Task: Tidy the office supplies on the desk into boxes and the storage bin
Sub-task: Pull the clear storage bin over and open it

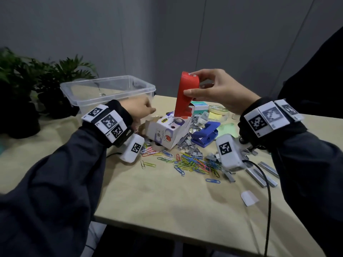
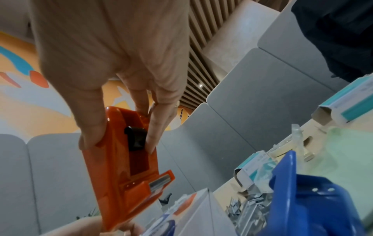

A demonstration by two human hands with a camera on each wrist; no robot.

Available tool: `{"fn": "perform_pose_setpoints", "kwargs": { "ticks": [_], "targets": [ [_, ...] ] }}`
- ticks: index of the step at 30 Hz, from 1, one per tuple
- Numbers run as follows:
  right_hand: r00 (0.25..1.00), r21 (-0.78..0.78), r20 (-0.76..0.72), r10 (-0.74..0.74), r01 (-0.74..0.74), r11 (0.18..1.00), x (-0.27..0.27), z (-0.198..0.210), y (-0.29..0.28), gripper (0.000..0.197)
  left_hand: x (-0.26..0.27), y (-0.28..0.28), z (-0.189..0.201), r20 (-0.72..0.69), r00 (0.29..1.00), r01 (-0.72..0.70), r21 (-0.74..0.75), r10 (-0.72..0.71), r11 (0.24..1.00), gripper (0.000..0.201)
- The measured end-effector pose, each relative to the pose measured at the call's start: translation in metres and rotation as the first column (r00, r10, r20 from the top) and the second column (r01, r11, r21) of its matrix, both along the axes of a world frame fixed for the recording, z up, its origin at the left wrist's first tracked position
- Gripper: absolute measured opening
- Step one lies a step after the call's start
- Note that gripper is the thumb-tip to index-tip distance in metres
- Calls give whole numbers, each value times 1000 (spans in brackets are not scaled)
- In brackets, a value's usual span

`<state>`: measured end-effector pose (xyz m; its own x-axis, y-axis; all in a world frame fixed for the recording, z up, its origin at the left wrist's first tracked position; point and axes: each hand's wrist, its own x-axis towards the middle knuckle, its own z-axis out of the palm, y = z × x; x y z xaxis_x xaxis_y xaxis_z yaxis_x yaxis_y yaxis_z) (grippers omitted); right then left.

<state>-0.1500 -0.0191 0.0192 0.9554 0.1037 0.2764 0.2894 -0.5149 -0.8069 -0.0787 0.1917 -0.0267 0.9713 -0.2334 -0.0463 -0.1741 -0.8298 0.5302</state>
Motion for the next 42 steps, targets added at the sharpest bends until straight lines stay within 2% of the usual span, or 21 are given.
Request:
{"fn": "perform_pose_setpoints", "kwargs": {
  "ticks": [2, 6, 9, 13, 15, 17, 20, 22, 24, 26, 30, 32, 35, 39, 42],
  "targets": [
    [1000, 1, 13, 4, -4, 1000, 1, 0, 3, 53, 5, 4, -3, -59, 998, -28, 3, 28, 1000, 41],
    [1000, -2, 14, -3, 3, 1000, 6, 0, 6, 49, 6, 6, -6, -198, 980, -20, 62, 32, 998, 35],
    [999, -8, 29, -40, 40, 999, 12, -2, 5, 48, 8, 5, -7, -220, 975, 1, 73, 15, 997, 30],
    [987, 160, 79, -142, 128, 979, 22, -14, -2, 52, 12, 3, -6, -223, 975, 18, 81, 0, 997, 32],
    [971, 303, 90, -222, 185, 935, 30, -18, -8, 53, 14, 2, -7, -232, 973, 33, 106, -7, 994, 37],
    [970, 457, 45, -239, 193, 868, 35, -17, -14, 49, 17, 3, -7, -235, 972, 43, 105, -17, 994, 40],
    [982, 581, -20, -190, 166, 797, 37, -15, -20, 16, 19, 3, -7, -268, 962, 64, 34, -53, 997, 19],
    [989, 678, -29, -147, 128, 724, 36, -17, -22, 7, 18, 2, -6, -233, 970, 56, -37, -63, 998, 11],
    [994, 762, -27, -102, 87, 642, 36, -18, -23, 10, 18, -1, -2, -199, 977, 45, -171, -79, 984, 19],
    [998, 802, -25, -54, 52, 595, 35, -18, -23, 14, 20, -5, 3, -154, 982, 56, -308, -108, 950, 24],
    [999, 800, 19, 49, -45, 598, 35, -18, -19, 18, 33, -14, 15, 17, 998, 62, -435, -60, 898, 26],
    [998, 782, 21, 67, -58, 620, 37, -19, -15, 23, 36, -19, 16, 36, 999, 42, -537, -27, 842, 27],
    [995, 695, 5, 96, -72, 715, 38, -22, -12, 48, 34, -24, 14, 30, 999, 52, -646, -42, 761, 27],
    [995, 484, 12, 103, -96, 870, 34, -30, -7, 46, 35, -23, 7, 135, 986, 166, -684, -100, 710, 23],
    [992, 377, 69, 109, -127, 917, 30, -32, -1, 47, 36, -22, 4, 188, 977, 208, -737, -100, 643, 21]
  ]
}}
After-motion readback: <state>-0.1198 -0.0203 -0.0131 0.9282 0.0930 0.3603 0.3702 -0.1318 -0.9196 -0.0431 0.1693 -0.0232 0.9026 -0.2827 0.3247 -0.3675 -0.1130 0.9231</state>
